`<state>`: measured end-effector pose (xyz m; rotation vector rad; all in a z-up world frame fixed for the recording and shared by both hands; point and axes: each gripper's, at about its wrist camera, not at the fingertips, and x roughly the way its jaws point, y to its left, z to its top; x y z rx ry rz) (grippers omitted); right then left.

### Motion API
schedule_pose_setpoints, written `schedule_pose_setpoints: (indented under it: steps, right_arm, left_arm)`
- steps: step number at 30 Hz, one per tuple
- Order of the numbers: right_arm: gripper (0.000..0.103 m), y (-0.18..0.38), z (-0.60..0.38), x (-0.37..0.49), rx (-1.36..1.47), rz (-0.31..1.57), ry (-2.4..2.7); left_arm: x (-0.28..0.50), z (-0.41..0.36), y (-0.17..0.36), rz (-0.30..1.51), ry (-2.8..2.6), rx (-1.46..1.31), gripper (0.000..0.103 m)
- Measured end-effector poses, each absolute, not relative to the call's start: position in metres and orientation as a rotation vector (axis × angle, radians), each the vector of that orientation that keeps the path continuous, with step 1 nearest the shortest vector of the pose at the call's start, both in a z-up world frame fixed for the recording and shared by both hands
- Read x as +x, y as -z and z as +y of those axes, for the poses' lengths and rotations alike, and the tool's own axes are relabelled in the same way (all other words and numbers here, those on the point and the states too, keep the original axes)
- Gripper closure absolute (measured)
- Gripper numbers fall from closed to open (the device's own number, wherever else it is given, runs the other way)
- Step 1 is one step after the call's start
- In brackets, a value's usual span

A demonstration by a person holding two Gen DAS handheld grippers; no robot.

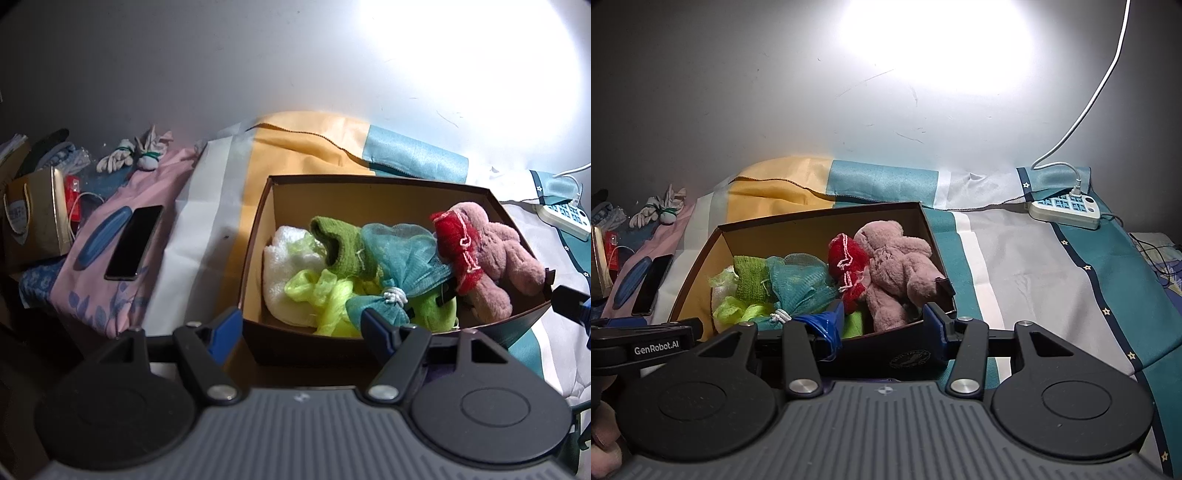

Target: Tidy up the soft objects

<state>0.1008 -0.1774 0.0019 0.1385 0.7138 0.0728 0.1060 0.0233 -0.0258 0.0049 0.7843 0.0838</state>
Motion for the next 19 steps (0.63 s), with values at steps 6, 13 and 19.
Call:
schedule_pose_setpoints:
  steps: [6,13,19]
  right_arm:
    - [0.071,-0.0026,-0.1768,0.1001,0.137,0.708,-0.083]
    - [0.071,-0.0014,-0.1763,0.0998,0.142,0.71,-0.09]
    - [0.071,-0.001,-0.1764,0.0999,0.143,0.71,-0.09]
  left_arm:
    - [0.1031,0.0242,0.0229,0.767,-0.081,-0.005,0.03]
    - [0.1015,0.0249,0.0212,0.747,-0.079,-0.017,0.03]
    - [0.0988,0.0258,0.0183,0.697,-0.094,-0.023,0.032]
